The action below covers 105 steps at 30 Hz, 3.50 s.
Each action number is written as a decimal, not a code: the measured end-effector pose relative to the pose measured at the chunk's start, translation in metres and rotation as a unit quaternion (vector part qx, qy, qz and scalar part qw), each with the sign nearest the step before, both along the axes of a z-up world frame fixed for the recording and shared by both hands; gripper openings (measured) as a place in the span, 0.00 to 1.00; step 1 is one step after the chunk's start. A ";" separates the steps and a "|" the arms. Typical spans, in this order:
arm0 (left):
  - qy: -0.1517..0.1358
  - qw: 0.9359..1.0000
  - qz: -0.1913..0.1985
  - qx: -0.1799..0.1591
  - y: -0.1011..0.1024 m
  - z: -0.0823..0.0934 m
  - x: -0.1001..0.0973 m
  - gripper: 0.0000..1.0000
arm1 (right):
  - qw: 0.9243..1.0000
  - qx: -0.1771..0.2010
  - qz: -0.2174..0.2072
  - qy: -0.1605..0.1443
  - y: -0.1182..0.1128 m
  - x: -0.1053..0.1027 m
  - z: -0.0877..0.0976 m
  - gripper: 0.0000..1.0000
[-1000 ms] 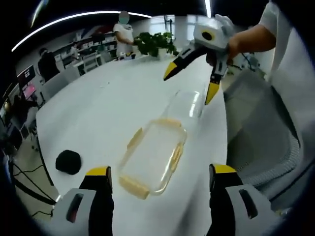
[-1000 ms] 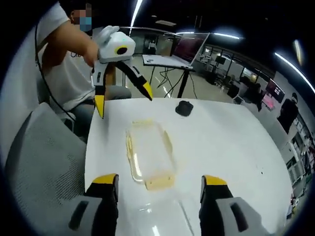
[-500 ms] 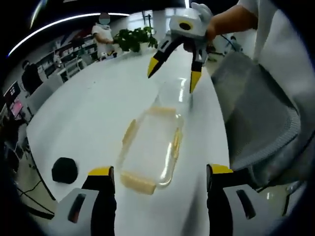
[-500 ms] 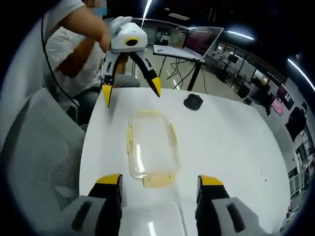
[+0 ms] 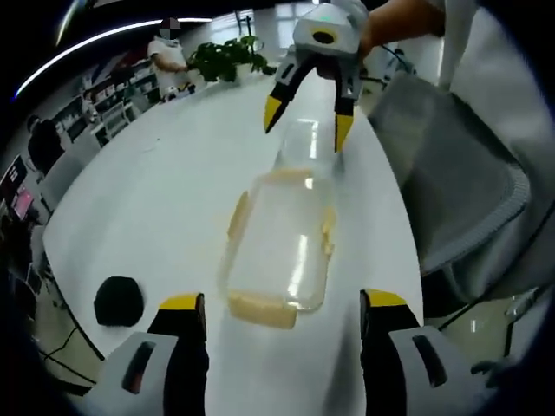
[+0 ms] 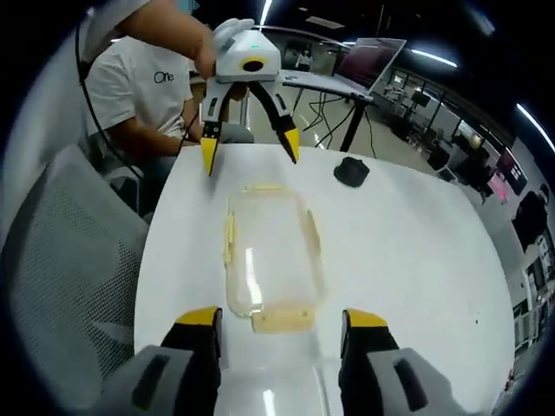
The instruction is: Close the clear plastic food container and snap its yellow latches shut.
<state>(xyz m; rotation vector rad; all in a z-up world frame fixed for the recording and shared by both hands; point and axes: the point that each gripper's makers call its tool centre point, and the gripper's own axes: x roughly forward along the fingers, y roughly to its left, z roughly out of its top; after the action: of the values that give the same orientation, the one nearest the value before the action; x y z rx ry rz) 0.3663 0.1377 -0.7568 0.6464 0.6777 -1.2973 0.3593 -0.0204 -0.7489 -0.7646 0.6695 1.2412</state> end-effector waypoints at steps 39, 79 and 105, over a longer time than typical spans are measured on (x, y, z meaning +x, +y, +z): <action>0.011 0.994 -0.062 0.090 0.008 -0.038 0.013 0.51 | 0.992 -0.106 0.046 0.041 0.003 0.010 -0.044 0.39; 0.032 0.989 -0.070 0.129 0.009 -0.044 0.007 0.37 | 0.987 -0.132 0.076 0.048 0.007 0.006 -0.045 0.36; 0.028 0.988 -0.054 0.139 -0.010 0.026 -0.021 0.37 | 0.988 -0.109 0.100 0.053 -0.012 -0.015 0.016 0.36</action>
<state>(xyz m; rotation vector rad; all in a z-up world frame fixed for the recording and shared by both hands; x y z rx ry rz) 0.3448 0.1275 -0.7313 0.8854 0.8889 -1.3370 0.3439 -0.0328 -0.7329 -0.9696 0.8413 1.4133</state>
